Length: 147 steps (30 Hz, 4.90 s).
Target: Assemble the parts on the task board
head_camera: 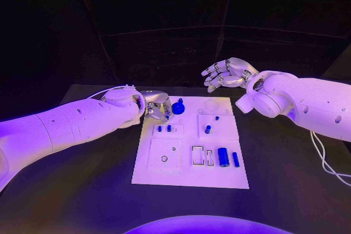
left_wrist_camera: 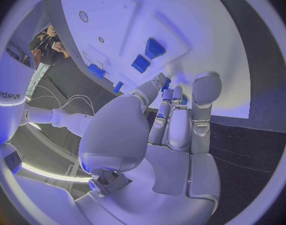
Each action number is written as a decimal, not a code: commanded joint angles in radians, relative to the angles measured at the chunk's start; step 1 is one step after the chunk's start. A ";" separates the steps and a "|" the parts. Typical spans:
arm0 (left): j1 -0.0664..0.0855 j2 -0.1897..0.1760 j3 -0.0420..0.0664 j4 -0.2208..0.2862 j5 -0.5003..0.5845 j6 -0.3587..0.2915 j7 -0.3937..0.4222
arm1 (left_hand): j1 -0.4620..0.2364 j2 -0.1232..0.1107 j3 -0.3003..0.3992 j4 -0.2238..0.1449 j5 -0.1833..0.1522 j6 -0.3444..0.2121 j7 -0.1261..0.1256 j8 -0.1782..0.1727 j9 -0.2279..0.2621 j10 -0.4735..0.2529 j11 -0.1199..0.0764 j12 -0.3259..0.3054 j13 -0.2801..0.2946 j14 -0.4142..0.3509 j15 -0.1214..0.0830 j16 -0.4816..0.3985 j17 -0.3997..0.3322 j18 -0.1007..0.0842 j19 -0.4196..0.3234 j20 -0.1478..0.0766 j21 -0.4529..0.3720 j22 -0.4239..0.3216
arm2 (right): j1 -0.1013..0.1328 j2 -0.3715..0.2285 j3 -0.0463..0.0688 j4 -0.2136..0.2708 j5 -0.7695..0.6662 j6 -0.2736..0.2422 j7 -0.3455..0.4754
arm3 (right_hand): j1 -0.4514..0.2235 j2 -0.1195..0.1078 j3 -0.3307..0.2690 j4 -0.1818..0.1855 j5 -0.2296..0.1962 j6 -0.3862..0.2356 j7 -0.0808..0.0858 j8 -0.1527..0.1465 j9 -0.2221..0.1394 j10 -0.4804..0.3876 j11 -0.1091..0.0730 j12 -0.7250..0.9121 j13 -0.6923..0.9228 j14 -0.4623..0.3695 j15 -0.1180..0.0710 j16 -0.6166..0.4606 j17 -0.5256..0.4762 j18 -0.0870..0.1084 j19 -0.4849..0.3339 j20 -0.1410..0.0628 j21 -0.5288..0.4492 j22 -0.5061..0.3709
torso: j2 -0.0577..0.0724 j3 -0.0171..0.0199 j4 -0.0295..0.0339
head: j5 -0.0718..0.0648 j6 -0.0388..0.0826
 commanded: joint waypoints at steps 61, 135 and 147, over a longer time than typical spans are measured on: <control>0.007 -0.240 -0.001 0.272 1.377 -0.033 0.511 | -0.041 0.044 -0.064 0.053 0.009 0.057 -0.014 0.007 0.006 0.099 -0.019 0.035 0.004 -0.192 -0.001 -0.278 -0.485 0.028 -0.151 0.014 -0.287 -0.247 | -0.122 -0.060 -0.004 0.068 -1.135 0.052 -0.207 | -0.042 -0.067 0.113 -0.047 -0.060 0.323 -0.019 -0.290 -0.023 0.352 -0.103 -0.457 -0.127 0.501 -0.129 0.401 0.348 0.003 0.332 -0.113 0.405 0.236 | 0.001 -0.0025 0.0027 | -0.068 0.052; 0.007 -0.238 -0.002 0.235 1.378 -0.041 0.470 | -0.024 0.046 -0.078 0.042 0.008 0.037 -0.002 -0.007 0.002 0.077 -0.009 0.024 0.003 -0.199 0.006 -0.285 -0.501 0.027 -0.148 0.018 -0.307 -0.261 | -0.147 -0.151 0.002 0.266 -1.112 -0.155 -0.219 | -0.013 -0.019 0.188 -0.030 -0.126 0.467 -0.034 -0.276 -0.013 0.494 -0.126 -0.482 -0.123 0.518 -0.144 0.727 0.621 -0.052 0.427 -0.125 0.718 0.655 | 0.001 -0.0014 -0.0010 | -0.051 0.041; 0.006 -0.236 -0.002 0.234 1.378 -0.039 0.470 | -0.023 0.048 -0.079 0.042 0.008 0.036 -0.001 -0.007 0.002 0.075 -0.008 0.024 0.003 -0.199 0.007 -0.285 -0.501 0.027 -0.147 0.019 -0.308 -0.262 | -0.147 -0.120 0.003 0.389 -1.098 -0.163 -0.209 | -0.013 -0.022 0.189 -0.030 -0.125 0.466 -0.032 -0.279 -0.014 0.494 -0.125 -0.486 -0.123 0.518 -0.143 0.733 0.624 -0.052 0.428 -0.124 0.723 0.661 | 0.001 -0.0025 0.0017 | -0.030 0.036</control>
